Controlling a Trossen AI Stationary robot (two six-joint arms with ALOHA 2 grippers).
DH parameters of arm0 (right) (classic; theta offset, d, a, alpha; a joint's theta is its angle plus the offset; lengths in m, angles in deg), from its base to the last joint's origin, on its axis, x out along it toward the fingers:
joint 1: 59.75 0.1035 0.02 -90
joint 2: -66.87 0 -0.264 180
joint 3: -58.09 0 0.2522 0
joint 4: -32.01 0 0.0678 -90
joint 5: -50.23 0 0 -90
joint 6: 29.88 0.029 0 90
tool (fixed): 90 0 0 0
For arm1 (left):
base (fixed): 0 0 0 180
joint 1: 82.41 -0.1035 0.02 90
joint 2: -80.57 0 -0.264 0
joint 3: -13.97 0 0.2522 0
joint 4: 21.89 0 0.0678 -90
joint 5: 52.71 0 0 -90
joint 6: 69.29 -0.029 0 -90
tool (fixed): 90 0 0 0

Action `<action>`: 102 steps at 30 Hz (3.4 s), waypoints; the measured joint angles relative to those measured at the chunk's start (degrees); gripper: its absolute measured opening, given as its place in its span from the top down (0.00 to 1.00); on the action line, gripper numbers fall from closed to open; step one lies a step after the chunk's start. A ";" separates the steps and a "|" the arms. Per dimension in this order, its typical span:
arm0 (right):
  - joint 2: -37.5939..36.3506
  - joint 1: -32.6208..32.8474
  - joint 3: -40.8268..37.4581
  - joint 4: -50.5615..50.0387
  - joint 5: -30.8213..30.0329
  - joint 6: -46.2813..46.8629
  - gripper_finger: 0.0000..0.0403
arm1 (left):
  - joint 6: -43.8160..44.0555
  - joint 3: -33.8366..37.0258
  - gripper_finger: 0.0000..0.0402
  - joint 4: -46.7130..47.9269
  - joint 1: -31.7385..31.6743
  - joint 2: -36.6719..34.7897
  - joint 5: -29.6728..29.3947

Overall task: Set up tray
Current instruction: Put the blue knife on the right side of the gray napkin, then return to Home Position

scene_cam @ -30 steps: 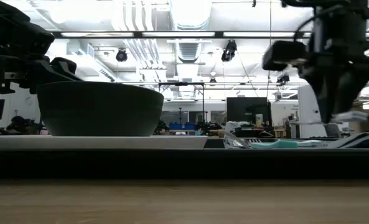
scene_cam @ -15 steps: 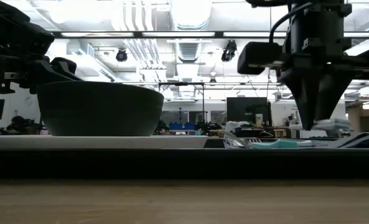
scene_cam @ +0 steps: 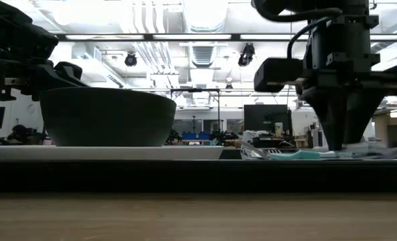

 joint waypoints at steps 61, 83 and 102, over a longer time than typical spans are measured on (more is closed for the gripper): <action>-0.75 0.00 -0.02 4.87 0.05 -1.56 0.68 | 0.00 0.00 0.79 0.00 0.00 -0.02 0.00; -8.10 -1.99 -3.12 39.17 -31.63 -68.80 0.67 | -0.02 0.00 0.79 0.02 0.00 0.00 0.00; -24.81 -15.26 -34.26 82.94 -13.48 -102.38 0.67 | -0.02 0.00 0.79 0.02 0.00 0.00 0.00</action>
